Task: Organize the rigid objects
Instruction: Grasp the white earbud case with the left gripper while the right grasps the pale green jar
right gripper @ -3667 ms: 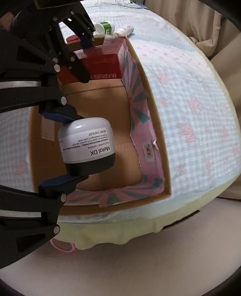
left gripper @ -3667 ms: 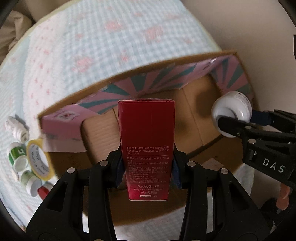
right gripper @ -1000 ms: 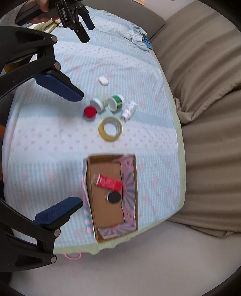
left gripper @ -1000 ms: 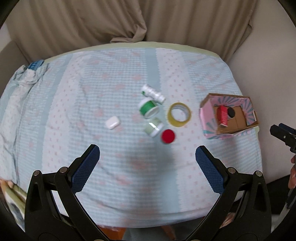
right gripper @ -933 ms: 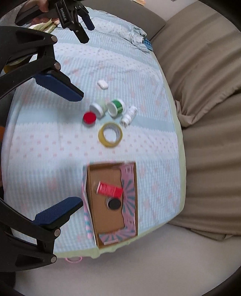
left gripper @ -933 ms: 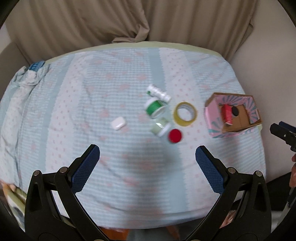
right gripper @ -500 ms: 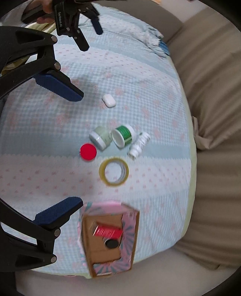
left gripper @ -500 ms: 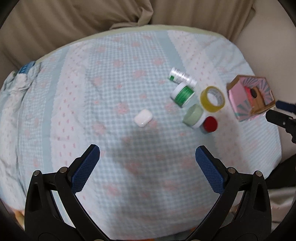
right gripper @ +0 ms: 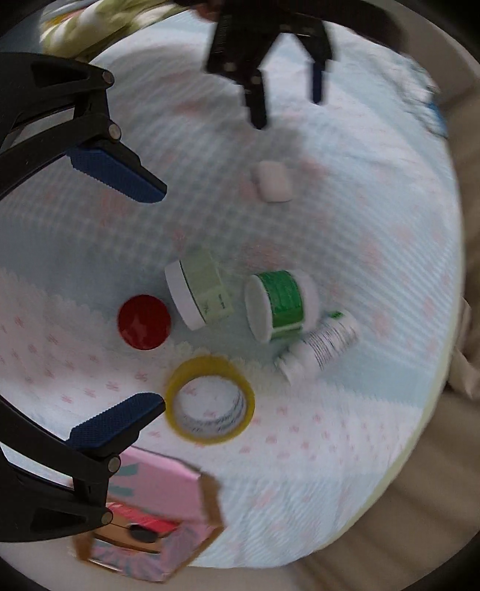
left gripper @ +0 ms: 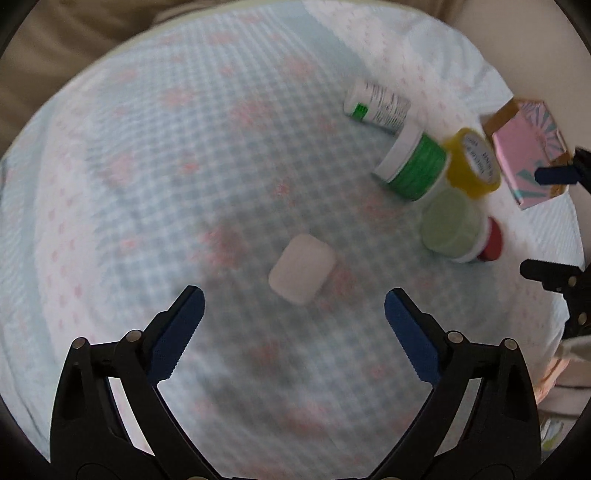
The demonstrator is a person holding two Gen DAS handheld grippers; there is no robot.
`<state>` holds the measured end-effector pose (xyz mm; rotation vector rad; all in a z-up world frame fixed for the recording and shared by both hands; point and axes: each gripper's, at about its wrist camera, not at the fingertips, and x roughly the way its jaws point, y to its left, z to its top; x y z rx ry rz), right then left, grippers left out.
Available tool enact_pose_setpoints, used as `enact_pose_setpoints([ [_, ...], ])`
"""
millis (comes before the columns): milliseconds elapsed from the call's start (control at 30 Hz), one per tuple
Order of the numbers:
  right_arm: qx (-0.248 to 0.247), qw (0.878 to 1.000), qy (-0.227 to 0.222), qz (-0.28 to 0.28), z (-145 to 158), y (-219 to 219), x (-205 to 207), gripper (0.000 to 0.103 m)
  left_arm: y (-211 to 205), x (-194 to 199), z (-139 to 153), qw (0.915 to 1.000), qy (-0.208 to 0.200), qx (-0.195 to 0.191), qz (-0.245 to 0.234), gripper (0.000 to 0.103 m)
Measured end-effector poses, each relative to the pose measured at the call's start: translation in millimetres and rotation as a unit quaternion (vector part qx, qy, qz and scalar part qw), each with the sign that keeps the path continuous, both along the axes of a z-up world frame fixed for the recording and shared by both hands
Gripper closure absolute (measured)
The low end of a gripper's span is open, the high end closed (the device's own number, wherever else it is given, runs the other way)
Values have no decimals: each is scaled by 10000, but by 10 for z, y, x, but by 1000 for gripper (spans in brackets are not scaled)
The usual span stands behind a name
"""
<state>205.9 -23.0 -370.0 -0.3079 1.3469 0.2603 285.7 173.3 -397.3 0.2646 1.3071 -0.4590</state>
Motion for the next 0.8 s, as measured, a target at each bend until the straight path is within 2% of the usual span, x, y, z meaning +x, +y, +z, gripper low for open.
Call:
enact_pose_setpoints([
  [133, -222, 9984, 360, 374, -384, 53, 184, 0, -109, 165, -363, 9986, 243, 219, -419, 17],
  [333, -280, 9945, 784, 632, -768, 65, 328, 0, -269, 198, -700, 9926, 392, 535, -1019, 20],
  [367, -318, 9937, 836, 670, -817, 68, 338, 0, -283, 197, -725, 9919, 399, 561, -1063, 25],
  [533, -418, 9898, 1066, 853, -993, 105, 397, 0, -377, 186, -785, 9892, 367, 619, -1277, 28],
  [600, -438, 9880, 1186, 889, -1062, 121, 419, 0, -401, 164, -781, 9883, 374, 589, -1360, 36],
  [633, -475, 9868, 1258, 900, -1103, 127, 438, 2, -418, 156, -775, 9879, 375, 586, -1386, 40],
  [667, -508, 9853, 1357, 907, -1153, 134, 444, 14, -427, 149, -766, 9877, 376, 580, -1406, 47],
  [700, -512, 9840, 1440, 912, -1187, 138, 449, 34, -465, 164, -761, 9874, 394, 561, -1428, 54],
  [733, -545, 9823, 1544, 909, -1230, 143, 451, 36, -461, 180, -767, 9872, 408, 557, -1440, 58],
  [800, -634, 9808, 1599, 915, -1263, 143, 442, 36, -461, 185, -743, 9873, 410, 566, -1430, 59],
])
